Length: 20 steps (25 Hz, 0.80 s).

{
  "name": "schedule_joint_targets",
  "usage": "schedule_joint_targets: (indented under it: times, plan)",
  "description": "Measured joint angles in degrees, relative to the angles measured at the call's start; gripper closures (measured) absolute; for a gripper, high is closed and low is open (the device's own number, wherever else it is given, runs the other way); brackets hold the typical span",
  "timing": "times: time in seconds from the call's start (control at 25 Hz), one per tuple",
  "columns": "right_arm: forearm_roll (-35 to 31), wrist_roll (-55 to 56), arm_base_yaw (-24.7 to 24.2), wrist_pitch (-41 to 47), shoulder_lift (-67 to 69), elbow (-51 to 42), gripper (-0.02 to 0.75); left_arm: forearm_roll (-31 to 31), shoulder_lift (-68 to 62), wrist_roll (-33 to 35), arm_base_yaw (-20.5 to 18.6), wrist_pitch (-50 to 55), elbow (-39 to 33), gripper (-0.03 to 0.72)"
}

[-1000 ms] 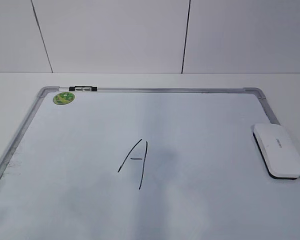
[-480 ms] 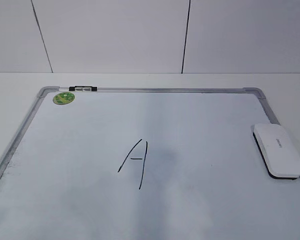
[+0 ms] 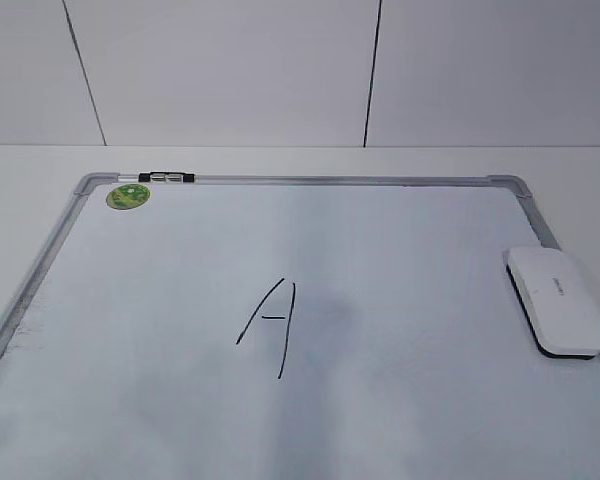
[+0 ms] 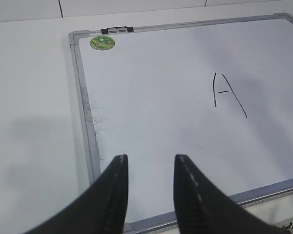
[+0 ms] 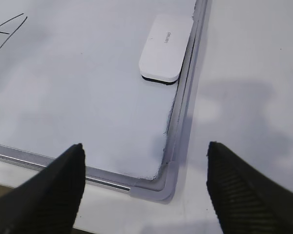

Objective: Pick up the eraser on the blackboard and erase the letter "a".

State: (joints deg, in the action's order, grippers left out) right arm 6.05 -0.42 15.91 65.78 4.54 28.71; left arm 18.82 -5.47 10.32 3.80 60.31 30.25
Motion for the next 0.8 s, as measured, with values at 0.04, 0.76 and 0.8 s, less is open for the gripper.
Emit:
schedule_joint_targets:
  times: [0.04,0.76,0.8]
  plan:
    - [0.0,0.0,0.0,-0.1,0.0,0.0,0.146,0.0,0.0,0.0,0.0,0.0,0.0,0.452]
    - [0.1,0.0,0.1,-0.1,-5.6,-0.1,0.146,0.5,4.9,0.0,0.0,0.0,-0.1,0.453]
    - [0.1,0.0,0.1,-0.1,-5.6,-0.1,0.146,0.5,4.9,0.0,0.0,0.0,-0.1,0.453]
